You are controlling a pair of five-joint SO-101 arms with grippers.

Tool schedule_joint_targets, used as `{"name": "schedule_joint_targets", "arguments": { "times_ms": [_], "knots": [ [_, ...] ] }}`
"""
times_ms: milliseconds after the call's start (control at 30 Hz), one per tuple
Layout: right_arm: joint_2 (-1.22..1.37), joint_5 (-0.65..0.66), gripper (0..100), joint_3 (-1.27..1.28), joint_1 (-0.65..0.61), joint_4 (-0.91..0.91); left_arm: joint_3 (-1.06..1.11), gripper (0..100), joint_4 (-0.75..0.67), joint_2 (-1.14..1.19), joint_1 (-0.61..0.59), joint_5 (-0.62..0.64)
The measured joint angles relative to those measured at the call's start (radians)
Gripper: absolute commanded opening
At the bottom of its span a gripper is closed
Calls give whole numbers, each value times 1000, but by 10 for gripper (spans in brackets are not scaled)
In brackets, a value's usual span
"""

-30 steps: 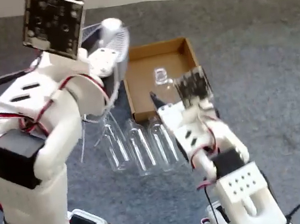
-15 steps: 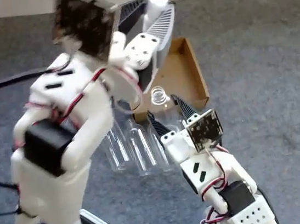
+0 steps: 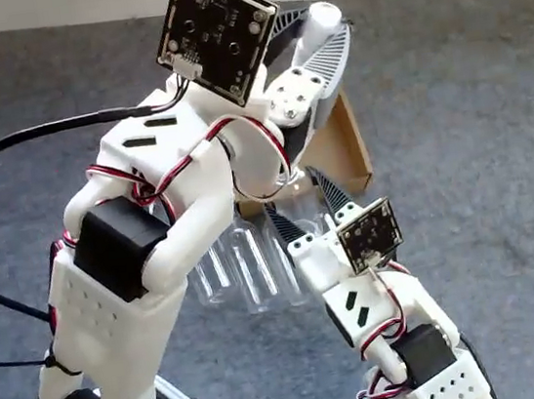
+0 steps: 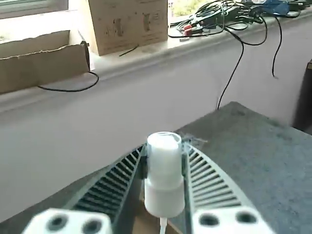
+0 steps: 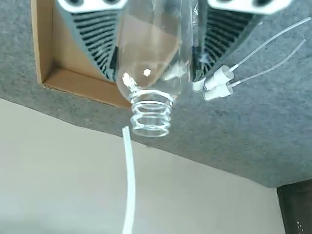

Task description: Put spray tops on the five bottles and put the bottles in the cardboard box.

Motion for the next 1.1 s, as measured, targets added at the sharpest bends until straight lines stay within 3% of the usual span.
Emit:
{"name": "schedule_joint_targets", "arguments": {
  "times_ms": [833, 1100],
  "knots": [
    [0, 0, 4, 0, 0, 0, -11, 41, 17, 0, -35, 0],
    [0, -6, 4, 0, 0, 0, -11, 41, 135, 0, -34, 0]
  ]
}}
